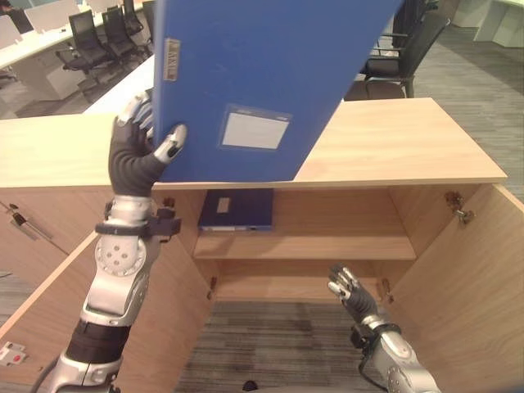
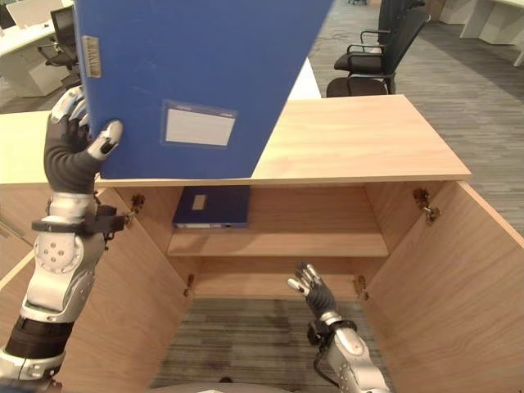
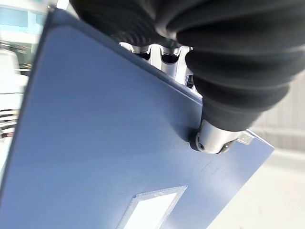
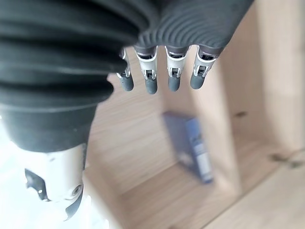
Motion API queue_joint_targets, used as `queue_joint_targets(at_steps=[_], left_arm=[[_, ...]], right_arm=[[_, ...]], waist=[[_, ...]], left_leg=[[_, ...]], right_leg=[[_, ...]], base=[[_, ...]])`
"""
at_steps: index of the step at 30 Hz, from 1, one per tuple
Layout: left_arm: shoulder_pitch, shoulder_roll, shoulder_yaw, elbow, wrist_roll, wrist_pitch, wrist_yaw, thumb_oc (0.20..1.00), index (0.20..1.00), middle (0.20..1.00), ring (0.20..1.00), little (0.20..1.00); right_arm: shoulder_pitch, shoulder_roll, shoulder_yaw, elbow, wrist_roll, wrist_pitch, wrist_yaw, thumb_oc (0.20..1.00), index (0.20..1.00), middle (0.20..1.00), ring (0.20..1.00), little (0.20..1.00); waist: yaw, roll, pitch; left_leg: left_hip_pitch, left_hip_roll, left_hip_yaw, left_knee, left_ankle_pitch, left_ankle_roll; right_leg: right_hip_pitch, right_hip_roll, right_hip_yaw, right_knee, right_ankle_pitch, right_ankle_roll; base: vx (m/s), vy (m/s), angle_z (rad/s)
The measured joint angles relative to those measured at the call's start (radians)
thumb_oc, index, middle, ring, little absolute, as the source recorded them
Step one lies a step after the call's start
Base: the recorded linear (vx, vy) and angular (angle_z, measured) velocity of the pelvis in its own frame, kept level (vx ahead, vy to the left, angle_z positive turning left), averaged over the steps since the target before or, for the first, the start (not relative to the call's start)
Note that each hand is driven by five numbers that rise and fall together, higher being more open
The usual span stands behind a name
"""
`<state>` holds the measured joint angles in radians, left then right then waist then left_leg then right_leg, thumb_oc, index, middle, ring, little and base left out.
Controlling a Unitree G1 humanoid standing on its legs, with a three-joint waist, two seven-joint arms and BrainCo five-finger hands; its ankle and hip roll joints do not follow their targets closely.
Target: Put the empty folder in the office cabinet
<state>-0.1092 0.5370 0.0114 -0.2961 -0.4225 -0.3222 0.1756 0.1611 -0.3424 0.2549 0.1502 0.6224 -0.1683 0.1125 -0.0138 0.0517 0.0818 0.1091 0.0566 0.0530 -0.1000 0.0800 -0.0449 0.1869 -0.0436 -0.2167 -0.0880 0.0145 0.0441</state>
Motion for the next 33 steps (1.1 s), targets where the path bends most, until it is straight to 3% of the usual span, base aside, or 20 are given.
queue_joint_targets(at_steps=[4,9,12,33], left_arm=[[0.114,-0.026,0.032,-0.022,-0.052,0.013,-0.043,0.200,0.200,0.200,0.200,0.200],[0.122,-0.026,0.032,-0.022,-0.084,0.017,-0.073,0.200,0.200,0.200,0.200,0.200],[0.158,-0.025,0.040,-0.022,-0.103,0.035,-0.119,0.200,0.200,0.200,0.200,0.200],[0.184,-0.018,0.012,-0.022,-0.104,0.085,-0.244,0.200,0.200,0.200,0.200,0.200]], right_arm=[[0.005,-0.027,-0.015,-0.171,0.069,-0.001,0.012,1.000,1.000,1.000,1.000,1.000],[-0.005,-0.032,-0.019,-0.216,0.106,0.004,0.025,1.000,1.000,1.000,1.000,1.000],[-0.016,-0.070,-0.026,-0.351,0.144,0.003,0.055,1.000,1.000,1.000,1.000,1.000],[-0.131,-0.072,0.028,-0.352,0.147,0.008,0.065,1.000,1.000,1.000,1.000,1.000]], waist=[[0.013,0.000,0.001],[0.027,-0.004,0.003],[0.024,-0.010,0.008],[0.025,-0.012,0.035]], left_leg=[[0.000,0.000,0.006,0.000,-0.001,0.001],[-0.015,-0.001,0.006,0.000,-0.002,0.002],[-0.015,-0.001,0.008,0.000,-0.002,0.002],[-0.016,-0.001,0.010,0.001,-0.001,0.002]], right_leg=[[-0.003,-0.001,0.007,0.000,0.000,0.000],[-0.011,-0.001,0.007,0.000,-0.001,0.002],[-0.012,-0.001,0.008,0.000,0.000,0.001],[-0.014,-0.002,0.009,0.000,-0.001,0.001]], base=[[0.00,0.006,-0.04],[0.00,0.000,0.00],[0.00,0.000,0.00],[0.00,0.000,0.00]])
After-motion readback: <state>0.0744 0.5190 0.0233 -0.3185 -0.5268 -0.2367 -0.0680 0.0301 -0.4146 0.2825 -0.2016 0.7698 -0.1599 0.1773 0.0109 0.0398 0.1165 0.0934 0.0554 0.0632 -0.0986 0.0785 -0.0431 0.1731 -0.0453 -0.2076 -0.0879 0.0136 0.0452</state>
